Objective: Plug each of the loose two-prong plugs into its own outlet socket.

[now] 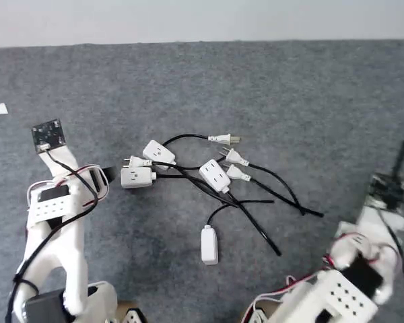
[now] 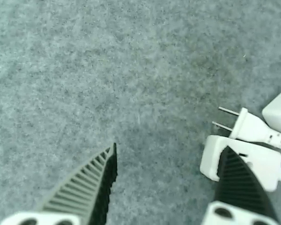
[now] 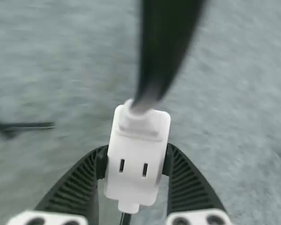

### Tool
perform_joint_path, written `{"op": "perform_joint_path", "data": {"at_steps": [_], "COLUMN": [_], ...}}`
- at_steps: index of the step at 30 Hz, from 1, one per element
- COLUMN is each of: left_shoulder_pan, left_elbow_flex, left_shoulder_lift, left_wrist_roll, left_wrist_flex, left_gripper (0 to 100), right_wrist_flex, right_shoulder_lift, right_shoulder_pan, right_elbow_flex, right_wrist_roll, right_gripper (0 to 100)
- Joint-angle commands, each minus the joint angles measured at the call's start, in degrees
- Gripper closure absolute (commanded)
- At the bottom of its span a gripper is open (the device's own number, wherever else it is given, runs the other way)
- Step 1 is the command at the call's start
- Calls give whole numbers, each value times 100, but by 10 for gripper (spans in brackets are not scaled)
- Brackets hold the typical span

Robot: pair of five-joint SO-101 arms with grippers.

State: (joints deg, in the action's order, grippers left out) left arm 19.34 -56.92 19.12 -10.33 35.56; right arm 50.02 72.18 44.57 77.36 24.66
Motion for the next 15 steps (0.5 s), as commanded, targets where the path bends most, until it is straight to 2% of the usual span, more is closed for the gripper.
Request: {"op": "perform_joint_path", "data": {"at_steps": [1,5,8,12,15], "left_shoulder_pan": [-62,-62,-53,-53,-53], "left_elbow_flex": [75,75,75,84,84], "left_shoulder_lift": [62,62,62,35,26], "left_wrist_roll": [-18,-18,-18,-18,-9], "left_wrist_flex": [-70,-70,-70,-70,-70], "left_gripper": [681,681,681,681,681], "right_wrist_flex": [-1068,-1754,-2255,-2905,-2993], "right_shoulder_lift": [-400,-1262,-2141,-3679,-4866], "right_shoulder_pan": [576,822,1059,1543,1851], "right_elbow_flex": [185,35,-325,-1248,-2154], "right_wrist_roll": [88,44,-35,-501,-712], "right_gripper": [987,985,938,866,839]}}
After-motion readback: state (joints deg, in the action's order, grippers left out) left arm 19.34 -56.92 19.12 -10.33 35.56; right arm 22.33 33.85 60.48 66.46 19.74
